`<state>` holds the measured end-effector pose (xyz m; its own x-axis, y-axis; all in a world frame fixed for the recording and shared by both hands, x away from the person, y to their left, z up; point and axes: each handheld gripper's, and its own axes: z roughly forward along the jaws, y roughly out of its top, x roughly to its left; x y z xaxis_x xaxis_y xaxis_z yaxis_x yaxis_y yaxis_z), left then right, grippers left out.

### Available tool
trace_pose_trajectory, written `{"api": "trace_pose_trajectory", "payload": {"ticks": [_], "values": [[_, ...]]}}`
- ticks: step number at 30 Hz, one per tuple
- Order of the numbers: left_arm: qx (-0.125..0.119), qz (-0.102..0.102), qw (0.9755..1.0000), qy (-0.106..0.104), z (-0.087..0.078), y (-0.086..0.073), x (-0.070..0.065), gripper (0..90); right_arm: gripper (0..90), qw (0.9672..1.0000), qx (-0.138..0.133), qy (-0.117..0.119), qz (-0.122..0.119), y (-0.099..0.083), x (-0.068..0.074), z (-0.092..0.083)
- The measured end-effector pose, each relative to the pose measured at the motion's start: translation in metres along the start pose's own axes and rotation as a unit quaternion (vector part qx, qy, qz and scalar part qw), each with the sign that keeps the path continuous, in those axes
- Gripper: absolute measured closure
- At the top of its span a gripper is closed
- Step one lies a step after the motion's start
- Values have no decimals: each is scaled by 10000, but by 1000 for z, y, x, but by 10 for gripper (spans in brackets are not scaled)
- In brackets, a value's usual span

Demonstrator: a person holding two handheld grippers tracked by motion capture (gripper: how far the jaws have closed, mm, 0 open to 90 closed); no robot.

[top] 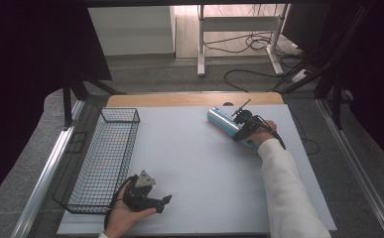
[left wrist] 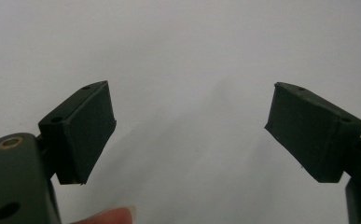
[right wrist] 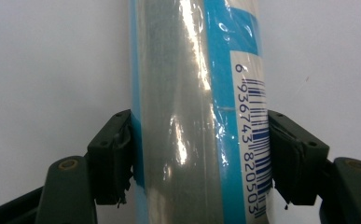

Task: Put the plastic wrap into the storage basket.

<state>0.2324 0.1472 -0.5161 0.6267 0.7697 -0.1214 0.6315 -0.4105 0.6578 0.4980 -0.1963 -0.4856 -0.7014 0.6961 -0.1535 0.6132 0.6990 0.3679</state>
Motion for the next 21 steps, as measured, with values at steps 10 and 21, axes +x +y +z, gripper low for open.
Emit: {"api": "trace_pose_trajectory", "payload": {"ticks": [10, 21], "values": [[-28, -32, 10000, 11, -1, 0, 1, 151, 321, 9993, -175, 170, 269, -6, -4, -16], [-26, -24, 10000, -10, -1, 1, -1, 153, 322, 9946, -256, 748, 671, -2, 6, -51]]}}
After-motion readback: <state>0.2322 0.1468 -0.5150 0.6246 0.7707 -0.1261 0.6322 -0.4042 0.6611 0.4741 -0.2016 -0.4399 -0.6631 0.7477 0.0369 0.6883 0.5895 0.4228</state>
